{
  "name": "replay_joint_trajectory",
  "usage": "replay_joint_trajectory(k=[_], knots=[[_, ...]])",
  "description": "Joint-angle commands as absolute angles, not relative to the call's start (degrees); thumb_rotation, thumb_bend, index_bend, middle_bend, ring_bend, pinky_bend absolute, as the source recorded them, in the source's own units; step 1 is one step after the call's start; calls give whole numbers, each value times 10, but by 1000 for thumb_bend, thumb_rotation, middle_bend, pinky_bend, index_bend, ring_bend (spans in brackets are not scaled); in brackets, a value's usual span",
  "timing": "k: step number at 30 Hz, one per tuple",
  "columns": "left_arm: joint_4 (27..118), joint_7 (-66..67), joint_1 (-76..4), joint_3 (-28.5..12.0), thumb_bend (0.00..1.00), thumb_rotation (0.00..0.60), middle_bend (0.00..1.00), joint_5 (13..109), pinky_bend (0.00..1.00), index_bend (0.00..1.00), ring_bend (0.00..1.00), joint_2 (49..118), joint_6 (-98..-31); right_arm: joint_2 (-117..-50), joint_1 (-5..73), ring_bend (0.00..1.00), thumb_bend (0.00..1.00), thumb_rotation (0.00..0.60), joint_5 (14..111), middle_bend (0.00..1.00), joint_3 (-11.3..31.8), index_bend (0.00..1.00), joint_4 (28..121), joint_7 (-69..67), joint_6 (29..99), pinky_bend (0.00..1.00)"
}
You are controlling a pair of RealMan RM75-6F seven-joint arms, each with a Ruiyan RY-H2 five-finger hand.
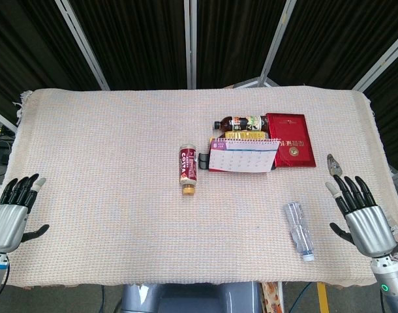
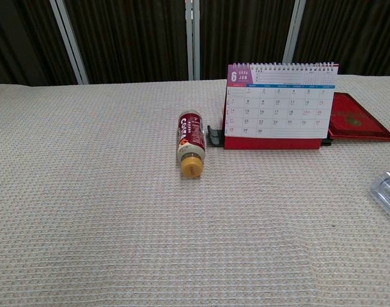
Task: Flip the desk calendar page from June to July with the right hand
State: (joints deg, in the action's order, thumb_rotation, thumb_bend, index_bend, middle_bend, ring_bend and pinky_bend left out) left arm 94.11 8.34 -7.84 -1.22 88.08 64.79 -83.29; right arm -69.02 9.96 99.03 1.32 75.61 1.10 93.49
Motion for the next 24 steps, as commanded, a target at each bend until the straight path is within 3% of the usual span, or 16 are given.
replay_joint_trajectory(k=[1,8,13,14,16,18,20,21,24], knots=[[942,84,-79,-12,0,600,0,880,0,0,0,648,-832,-685,99,0,48,600,986,0,11,0,765,19,926,0],[943,80,-78,-14,0,600,0,881,0,0,0,646,-836,-682,100,0,60,600,972,0,12,0,780,19,907,0],[944,72,-78,-17,0,600,0,879,0,0,0,644,-838,-655,115,0,201,600,932,0,10,0,866,-46,841,0],[944,71,-78,-17,0,600,0,879,0,0,0,644,-839,-648,121,0,221,600,923,0,12,0,888,-70,824,9],[945,68,-78,-18,0,600,0,881,0,0,0,643,-841,-633,137,29,254,600,901,28,19,0,932,-119,788,121],[946,64,-77,-18,0,600,0,883,0,0,0,641,-844,-619,156,255,319,600,869,231,35,0,982,-175,750,392],[946,61,-77,-18,0,600,0,885,0,0,0,640,-847,-610,169,501,376,600,842,453,46,0,1017,-213,719,574],[946,57,-76,-19,0,600,0,886,0,0,0,639,-849,-600,181,599,411,600,816,546,55,0,1047,-248,689,644],[946,51,-75,-20,0,600,0,887,0,0,0,638,-852,-579,205,745,487,600,769,693,70,0,1095,-310,625,727]])
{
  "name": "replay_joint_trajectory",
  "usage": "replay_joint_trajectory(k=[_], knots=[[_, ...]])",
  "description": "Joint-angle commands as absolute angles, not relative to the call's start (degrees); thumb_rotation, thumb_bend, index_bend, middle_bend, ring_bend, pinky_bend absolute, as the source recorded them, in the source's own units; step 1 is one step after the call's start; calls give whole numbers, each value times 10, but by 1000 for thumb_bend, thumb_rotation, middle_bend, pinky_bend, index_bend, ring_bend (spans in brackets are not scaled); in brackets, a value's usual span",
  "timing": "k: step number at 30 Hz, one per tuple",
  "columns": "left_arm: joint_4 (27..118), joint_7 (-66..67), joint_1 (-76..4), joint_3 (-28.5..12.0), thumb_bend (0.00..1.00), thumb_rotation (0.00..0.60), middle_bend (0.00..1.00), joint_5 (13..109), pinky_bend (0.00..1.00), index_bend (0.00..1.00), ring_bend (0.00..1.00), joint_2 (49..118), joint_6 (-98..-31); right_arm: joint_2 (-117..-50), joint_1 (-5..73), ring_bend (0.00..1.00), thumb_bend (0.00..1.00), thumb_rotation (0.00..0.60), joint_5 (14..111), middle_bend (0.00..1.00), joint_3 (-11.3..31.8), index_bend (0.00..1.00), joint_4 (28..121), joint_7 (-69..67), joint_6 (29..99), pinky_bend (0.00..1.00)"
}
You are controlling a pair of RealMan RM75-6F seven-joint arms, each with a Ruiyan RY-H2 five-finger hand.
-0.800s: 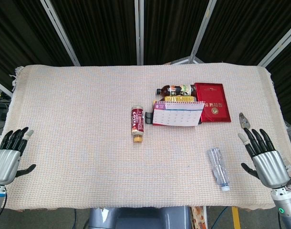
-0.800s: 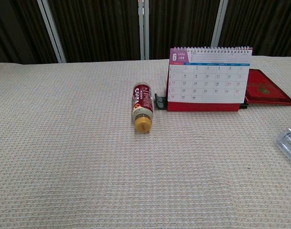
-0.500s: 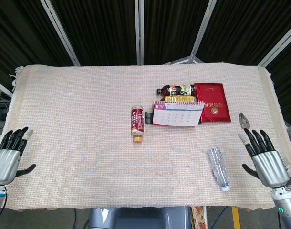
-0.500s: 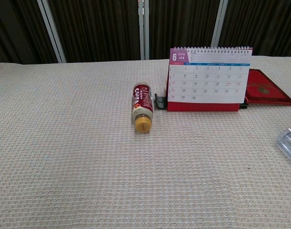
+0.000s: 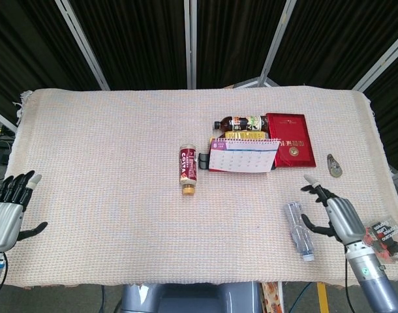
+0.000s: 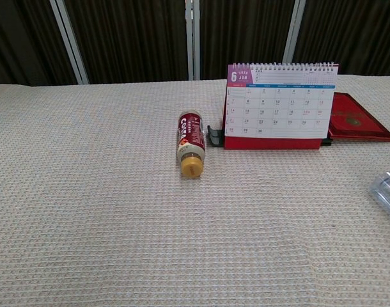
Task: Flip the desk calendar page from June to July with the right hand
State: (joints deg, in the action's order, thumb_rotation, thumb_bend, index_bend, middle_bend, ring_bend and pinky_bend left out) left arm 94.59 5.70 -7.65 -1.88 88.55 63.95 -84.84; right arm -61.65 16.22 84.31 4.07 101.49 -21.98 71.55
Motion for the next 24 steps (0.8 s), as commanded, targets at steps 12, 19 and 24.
replay_joint_trajectory(k=[12,19,24], knots=[[947,35,-72,-21,0,600,0,897,0,0,0,633,-866,-567,330,860,618,600,586,812,155,0,1122,-557,320,756],[946,32,-74,-25,0,600,0,895,0,0,0,633,-866,-612,361,861,620,600,543,810,177,0,1048,-610,221,756],[948,34,-75,-26,0,600,0,896,0,0,0,634,-867,-645,367,861,621,600,528,809,190,0,997,-615,186,756]])
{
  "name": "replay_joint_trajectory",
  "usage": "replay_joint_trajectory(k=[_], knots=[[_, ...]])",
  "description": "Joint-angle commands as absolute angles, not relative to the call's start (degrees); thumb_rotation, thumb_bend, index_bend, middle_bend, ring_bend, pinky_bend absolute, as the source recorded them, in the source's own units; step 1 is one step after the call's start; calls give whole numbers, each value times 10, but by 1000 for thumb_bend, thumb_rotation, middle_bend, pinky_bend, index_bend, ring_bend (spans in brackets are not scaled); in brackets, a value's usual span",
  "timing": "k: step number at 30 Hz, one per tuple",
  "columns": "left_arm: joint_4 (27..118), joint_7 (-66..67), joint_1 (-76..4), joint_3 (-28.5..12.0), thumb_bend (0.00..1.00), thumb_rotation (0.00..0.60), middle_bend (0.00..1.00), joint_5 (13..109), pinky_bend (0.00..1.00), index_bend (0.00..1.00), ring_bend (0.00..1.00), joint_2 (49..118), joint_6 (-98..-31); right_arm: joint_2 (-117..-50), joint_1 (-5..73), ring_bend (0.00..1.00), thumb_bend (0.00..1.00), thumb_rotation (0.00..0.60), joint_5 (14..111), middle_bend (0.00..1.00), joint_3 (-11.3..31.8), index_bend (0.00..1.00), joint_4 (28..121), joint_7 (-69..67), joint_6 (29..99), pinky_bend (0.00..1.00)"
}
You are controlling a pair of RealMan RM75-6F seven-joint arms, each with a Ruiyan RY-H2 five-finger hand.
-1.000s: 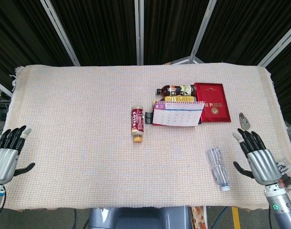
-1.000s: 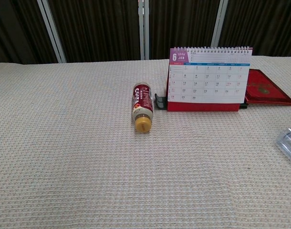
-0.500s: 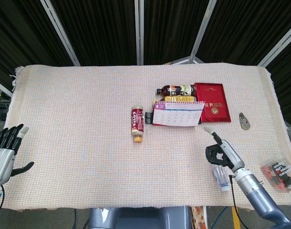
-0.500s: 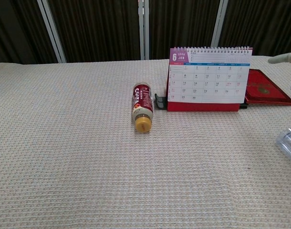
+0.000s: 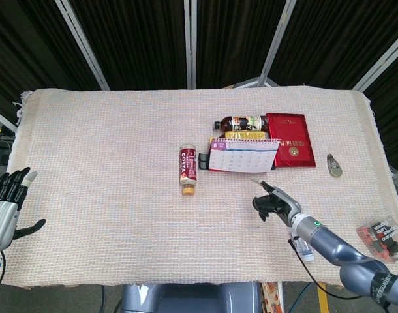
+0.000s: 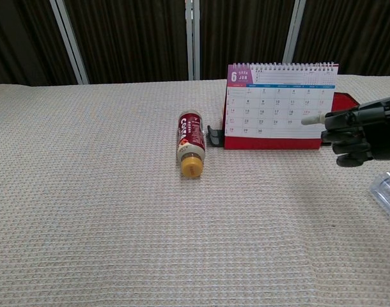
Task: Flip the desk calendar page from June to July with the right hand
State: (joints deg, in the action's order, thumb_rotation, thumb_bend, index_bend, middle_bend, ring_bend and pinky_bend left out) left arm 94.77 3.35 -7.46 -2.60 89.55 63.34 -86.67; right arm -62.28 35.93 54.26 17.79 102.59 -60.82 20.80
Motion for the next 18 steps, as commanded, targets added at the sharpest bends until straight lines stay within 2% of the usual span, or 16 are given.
replay_joint_trajectory(k=[1,18], knots=[[948,35,-75,-26,0,600,0,897,0,0,0,634,-867,-650,368,861,621,600,523,809,194,0,988,-617,180,756],[947,39,-76,-25,0,600,0,896,0,0,0,636,-863,-704,370,856,621,600,452,795,209,0,888,-595,142,755]])
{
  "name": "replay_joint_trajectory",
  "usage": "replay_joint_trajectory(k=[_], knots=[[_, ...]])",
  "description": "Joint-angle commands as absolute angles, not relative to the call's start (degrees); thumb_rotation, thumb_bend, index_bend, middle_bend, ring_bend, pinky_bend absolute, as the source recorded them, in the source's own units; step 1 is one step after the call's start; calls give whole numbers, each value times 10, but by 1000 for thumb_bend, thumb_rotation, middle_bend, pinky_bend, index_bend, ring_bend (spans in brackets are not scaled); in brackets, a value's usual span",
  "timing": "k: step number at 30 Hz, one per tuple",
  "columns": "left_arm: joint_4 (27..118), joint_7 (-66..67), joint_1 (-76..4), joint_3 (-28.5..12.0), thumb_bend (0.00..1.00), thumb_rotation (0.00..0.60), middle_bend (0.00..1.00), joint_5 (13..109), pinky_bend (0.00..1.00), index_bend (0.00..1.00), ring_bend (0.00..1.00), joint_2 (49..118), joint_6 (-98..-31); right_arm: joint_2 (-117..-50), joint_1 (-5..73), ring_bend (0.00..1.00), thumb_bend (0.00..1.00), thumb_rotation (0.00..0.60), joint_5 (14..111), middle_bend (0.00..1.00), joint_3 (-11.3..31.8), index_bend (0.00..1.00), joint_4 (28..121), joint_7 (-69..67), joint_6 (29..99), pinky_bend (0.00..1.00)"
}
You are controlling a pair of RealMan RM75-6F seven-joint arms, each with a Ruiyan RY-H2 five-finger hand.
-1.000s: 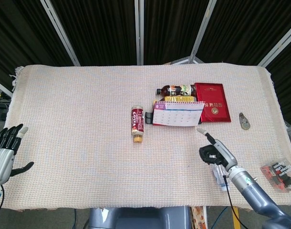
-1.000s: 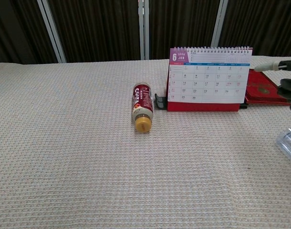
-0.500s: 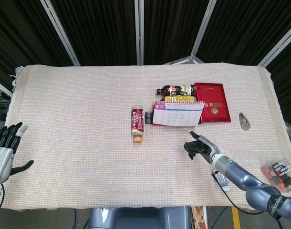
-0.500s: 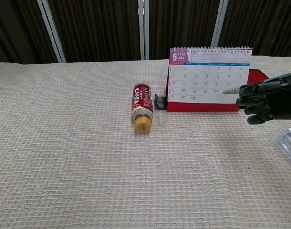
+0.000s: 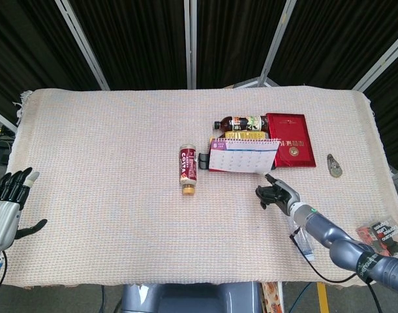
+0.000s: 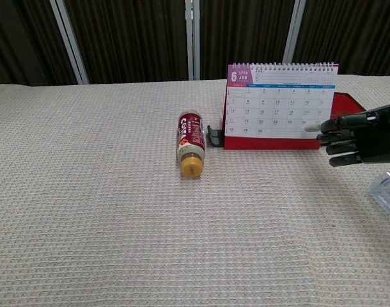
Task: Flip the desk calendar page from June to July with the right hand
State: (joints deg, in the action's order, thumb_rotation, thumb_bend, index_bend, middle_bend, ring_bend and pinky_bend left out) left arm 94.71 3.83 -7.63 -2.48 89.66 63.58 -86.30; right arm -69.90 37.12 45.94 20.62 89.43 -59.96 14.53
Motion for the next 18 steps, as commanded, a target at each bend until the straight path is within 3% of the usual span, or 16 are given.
replay_joint_trajectory(k=[1,18], knots=[[947,39,-76,-25,0,600,0,896,0,0,0,636,-863,-705,369,855,621,600,449,794,211,0,886,-593,140,755],[947,41,-79,-23,0,600,0,899,0,0,0,638,-858,-726,355,851,621,600,397,786,236,0,851,-561,114,754]])
